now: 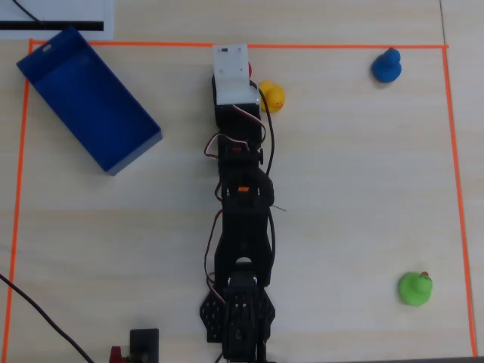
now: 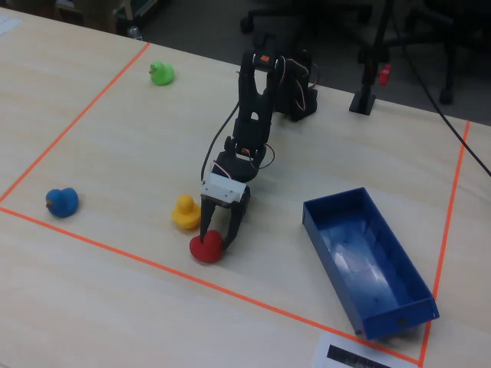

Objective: Grasp red duck and put it into box.

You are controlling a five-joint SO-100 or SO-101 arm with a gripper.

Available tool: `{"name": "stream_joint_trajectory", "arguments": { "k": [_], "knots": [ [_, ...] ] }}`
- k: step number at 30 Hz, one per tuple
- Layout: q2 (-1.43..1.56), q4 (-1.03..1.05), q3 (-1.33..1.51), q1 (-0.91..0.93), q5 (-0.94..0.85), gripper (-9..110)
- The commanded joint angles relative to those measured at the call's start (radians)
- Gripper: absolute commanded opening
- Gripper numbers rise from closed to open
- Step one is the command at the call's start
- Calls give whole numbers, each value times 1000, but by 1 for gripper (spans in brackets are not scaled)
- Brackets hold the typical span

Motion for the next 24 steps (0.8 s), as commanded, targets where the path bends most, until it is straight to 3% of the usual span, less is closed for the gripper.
{"name": "stream_joint_trajectory", "arguments": {
  "k": [1,6,12,17,24],
  "knots": [
    [58,6,-21,-6,37,0],
    [331,146,25,-23,215,0],
    [638,951,-242,-152,614,0],
    [692,1358,-379,-357,767,0],
    [597,1632,-525,-584,1069,0]
  ]
}}
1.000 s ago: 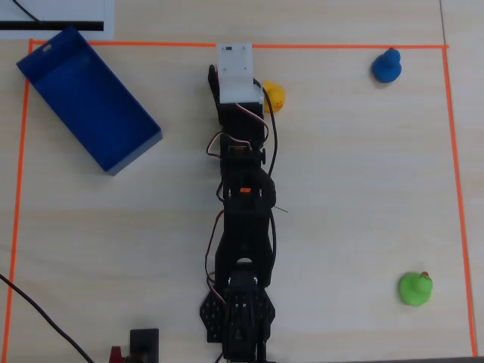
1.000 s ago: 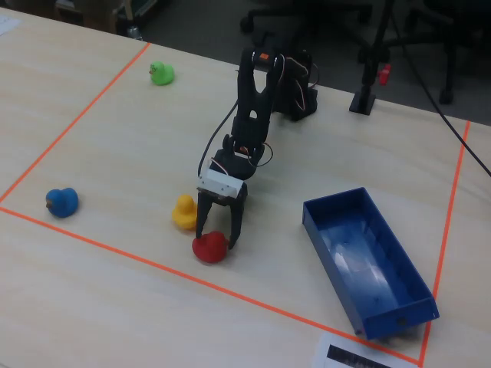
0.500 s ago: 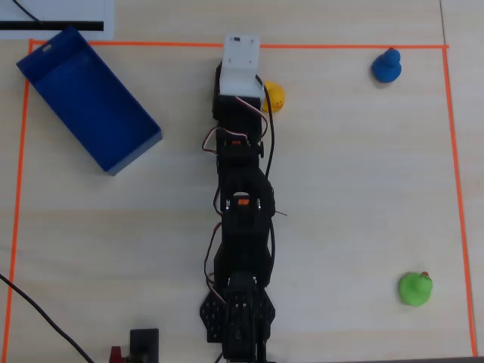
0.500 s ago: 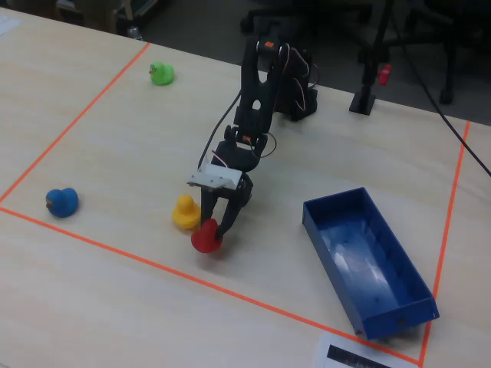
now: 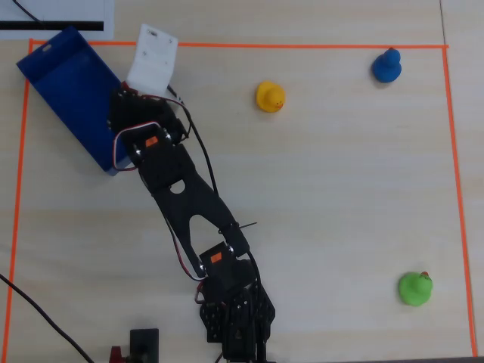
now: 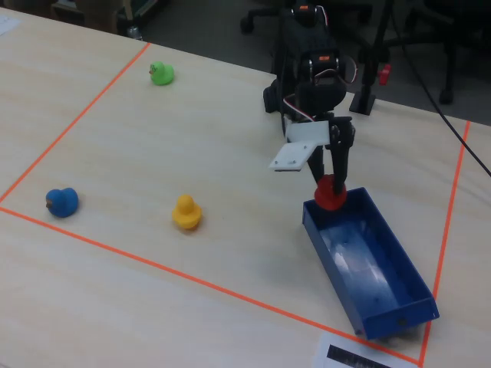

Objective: Grasp red duck and put it into box.

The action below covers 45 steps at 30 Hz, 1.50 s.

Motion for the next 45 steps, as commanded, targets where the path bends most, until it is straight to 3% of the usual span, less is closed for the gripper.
{"name": "stream_joint_trajectory", "arguments": {
  "k": [1,13,18,22,29,31,34,36,40,45],
  "knots": [
    [-51,55,-107,-84,98,0],
    [-311,43,-322,-172,161,1],
    [-460,52,-545,-181,164,2],
    [-563,94,-707,-184,176,14],
    [-578,219,-715,-164,34,31],
    [-531,268,-721,-138,-21,27],
    [-397,287,-723,-67,-86,7],
    [-298,287,-713,-9,-175,0],
    [-48,236,-572,109,-305,0],
    [373,-89,-91,245,-515,0]
  ]
}}
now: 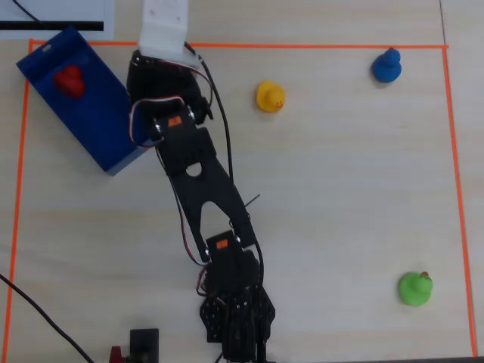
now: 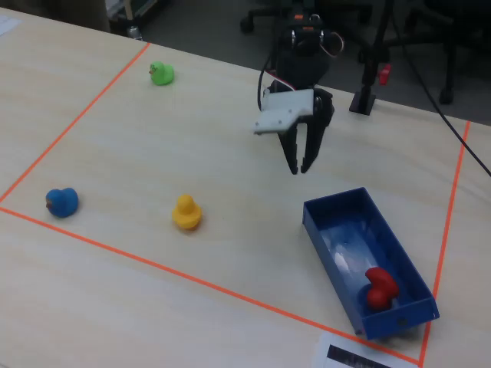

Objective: Grasp red duck and put it into box.

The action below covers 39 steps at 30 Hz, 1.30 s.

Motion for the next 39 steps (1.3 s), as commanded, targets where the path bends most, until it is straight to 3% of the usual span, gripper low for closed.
{"name": "stream_joint_trajectory", "arguments": {
  "k": [1,5,17,23,28,35,39],
  "knots": [
    [453,-264,314,74,-129,0],
    [787,-520,723,132,-244,0],
    [1427,-798,1649,175,-374,0],
    [1585,-838,1922,210,-388,0],
    [1641,-632,1945,222,-296,0],
    [1720,-137,1945,195,-209,0],
    [1746,-12,1945,192,-149,0]
  ]
}}
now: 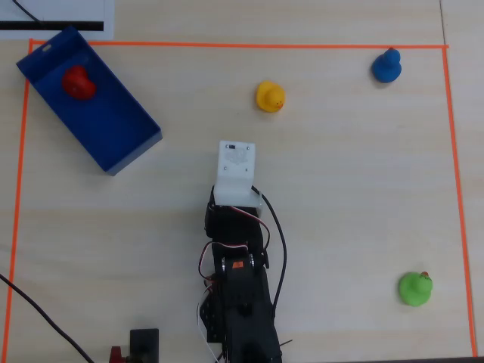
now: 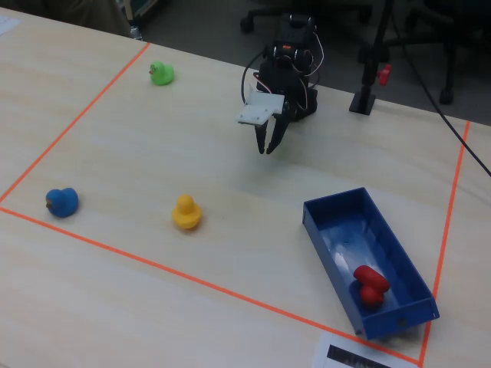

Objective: Grasp red duck and put it into box.

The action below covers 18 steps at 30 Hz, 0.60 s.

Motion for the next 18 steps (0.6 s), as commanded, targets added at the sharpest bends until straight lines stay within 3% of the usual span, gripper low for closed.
{"name": "stream_joint_trajectory", "arguments": {
  "k": [1,12,18],
  "knots": [
    [14,75,-8,-8,31,0],
    [14,426,-8,26,14,0],
    [14,426,-8,77,44,5]
  ]
}}
